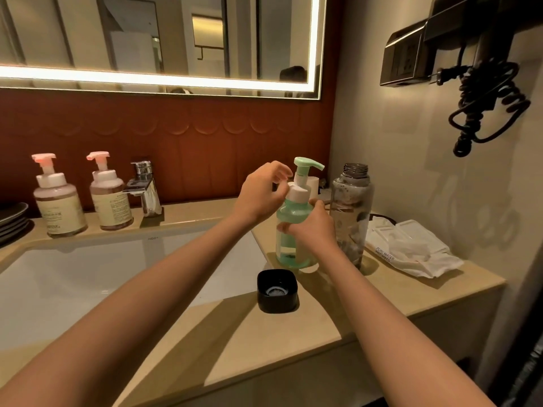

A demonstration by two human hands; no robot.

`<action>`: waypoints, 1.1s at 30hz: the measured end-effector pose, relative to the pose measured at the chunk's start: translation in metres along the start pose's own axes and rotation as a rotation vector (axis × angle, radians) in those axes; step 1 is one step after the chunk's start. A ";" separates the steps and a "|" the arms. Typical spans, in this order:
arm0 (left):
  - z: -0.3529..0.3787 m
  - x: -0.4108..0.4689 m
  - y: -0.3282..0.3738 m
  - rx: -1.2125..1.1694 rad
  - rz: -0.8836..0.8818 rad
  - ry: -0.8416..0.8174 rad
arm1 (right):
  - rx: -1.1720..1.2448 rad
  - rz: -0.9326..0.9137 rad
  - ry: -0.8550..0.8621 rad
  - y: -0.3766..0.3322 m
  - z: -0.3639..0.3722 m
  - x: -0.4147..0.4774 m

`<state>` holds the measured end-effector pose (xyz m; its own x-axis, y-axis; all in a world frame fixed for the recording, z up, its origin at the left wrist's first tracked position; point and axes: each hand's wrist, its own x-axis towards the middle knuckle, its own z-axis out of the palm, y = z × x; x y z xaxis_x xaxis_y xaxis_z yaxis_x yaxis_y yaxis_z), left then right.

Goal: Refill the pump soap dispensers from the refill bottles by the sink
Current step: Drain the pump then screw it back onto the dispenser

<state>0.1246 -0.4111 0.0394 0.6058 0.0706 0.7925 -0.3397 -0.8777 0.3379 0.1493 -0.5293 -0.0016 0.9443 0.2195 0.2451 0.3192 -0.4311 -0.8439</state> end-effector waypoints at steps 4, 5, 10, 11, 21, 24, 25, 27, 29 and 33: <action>0.012 0.007 0.017 -0.184 -0.281 -0.133 | 0.003 0.001 0.000 -0.001 0.000 0.001; 0.014 0.008 0.019 -0.159 -0.292 -0.153 | -0.006 -0.001 0.000 -0.001 0.000 0.001; 0.014 0.012 0.015 -0.112 -0.341 -0.149 | -0.010 0.006 -0.003 -0.001 -0.001 0.001; 0.012 0.012 0.015 -0.150 -0.375 -0.172 | -0.005 0.008 -0.007 -0.001 0.000 0.001; 0.001 0.015 0.018 -0.399 -0.556 -0.312 | 0.053 0.014 -0.014 -0.001 -0.001 0.001; 0.000 0.016 0.021 -0.447 -0.581 -0.336 | 0.060 0.016 -0.014 -0.001 -0.001 0.001; 0.000 0.016 0.022 -0.460 -0.585 -0.343 | 0.062 0.016 -0.013 -0.001 -0.001 0.000; 0.000 0.016 0.021 -0.478 -0.592 -0.356 | 0.068 0.012 0.002 -0.001 0.000 0.001; 0.002 0.017 0.019 -0.488 -0.607 -0.360 | 0.065 0.005 0.016 0.000 0.001 0.001; 0.006 0.017 0.019 -0.480 -0.630 -0.320 | 0.062 -0.014 0.029 0.000 0.002 -0.001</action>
<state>0.1332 -0.4297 0.0562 0.9334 0.2778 0.2272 -0.0955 -0.4181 0.9034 0.1485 -0.5280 -0.0027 0.9421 0.1993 0.2696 0.3273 -0.3729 -0.8682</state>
